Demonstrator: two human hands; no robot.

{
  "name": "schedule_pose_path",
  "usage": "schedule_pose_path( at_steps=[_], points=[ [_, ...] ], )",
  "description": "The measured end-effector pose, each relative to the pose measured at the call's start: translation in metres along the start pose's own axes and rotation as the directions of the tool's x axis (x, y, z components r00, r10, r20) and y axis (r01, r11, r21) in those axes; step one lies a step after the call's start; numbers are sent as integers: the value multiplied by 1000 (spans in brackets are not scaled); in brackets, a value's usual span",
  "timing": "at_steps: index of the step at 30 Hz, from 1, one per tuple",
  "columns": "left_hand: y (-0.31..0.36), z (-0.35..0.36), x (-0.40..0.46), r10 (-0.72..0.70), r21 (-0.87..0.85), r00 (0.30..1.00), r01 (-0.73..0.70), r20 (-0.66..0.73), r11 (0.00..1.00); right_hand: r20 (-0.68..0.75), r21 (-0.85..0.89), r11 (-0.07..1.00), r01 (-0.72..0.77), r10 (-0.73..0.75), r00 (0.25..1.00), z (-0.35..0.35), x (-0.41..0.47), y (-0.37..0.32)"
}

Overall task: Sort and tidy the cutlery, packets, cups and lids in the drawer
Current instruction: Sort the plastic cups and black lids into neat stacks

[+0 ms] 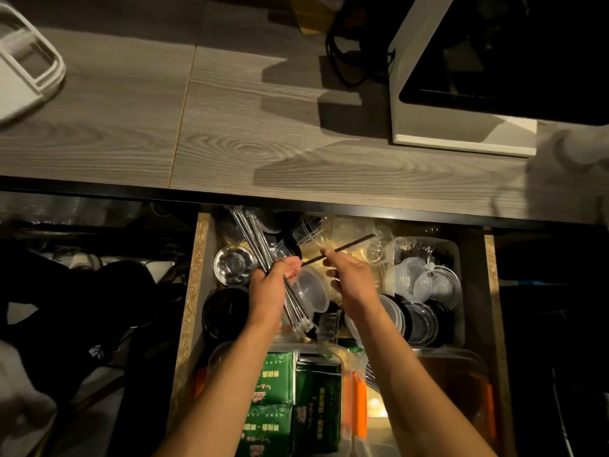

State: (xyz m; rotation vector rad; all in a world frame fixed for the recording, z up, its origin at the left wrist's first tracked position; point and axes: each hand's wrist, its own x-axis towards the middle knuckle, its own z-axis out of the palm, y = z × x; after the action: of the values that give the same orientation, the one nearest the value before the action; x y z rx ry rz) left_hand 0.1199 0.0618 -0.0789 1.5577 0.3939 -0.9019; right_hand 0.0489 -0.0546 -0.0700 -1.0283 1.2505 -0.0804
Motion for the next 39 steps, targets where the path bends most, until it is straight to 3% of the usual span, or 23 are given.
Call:
schedule_pose_path(
  at_steps=[3, 8, 14, 16, 20, 25, 30, 32, 34, 36, 39],
  points=[
    [3, 2, -10, 35, 41, 999, -34, -5, 999, -72, -25, 984, 176, -177, 982, -3, -14, 1],
    [8, 8, -28, 48, 45, 998, -49, 30, 998, -103, -45, 870, 491, -493, 864, -16, -46, -5],
    [14, 18, -53, 60, 29, 992, -64, 110, 998, -143, 10, 748, 664, -656, 741, -48, -81, -35],
    [15, 23, -61, 0, -27, 988, 4, 154, 1000, -65, -8, 767, 641, -640, 765, -59, -86, -38],
    [12, 35, -78, -140, -100, 964, 166, 227, 981, 226, -163, 822, 545, -507, 832, -57, -96, -28],
    [8, 55, -101, 44, -277, 954, 43, 297, 960, 247, -223, 827, 517, -465, 850, -67, -100, -6],
    [-2, 71, -118, 123, -420, 967, -18, 224, 907, 282, -222, 828, 514, -450, 847, -99, -108, 3],
    [6, 78, -129, 152, -555, 974, -34, 168, 831, 137, -139, 891, 432, -415, 899, -114, -113, 4],
    [13, 86, -140, 153, -639, 973, -6, 175, 769, 18, 63, 957, 284, -286, 958, -127, -115, 6],
    [13, 99, -152, 141, -616, 968, 16, 207, 788, 35, 261, 953, 152, -167, 985, -133, -118, 4],
    [-1, 122, -170, 126, -534, 964, 18, 232, 845, 70, 439, 896, 66, -107, 992, -135, -126, 0]
  ],
)
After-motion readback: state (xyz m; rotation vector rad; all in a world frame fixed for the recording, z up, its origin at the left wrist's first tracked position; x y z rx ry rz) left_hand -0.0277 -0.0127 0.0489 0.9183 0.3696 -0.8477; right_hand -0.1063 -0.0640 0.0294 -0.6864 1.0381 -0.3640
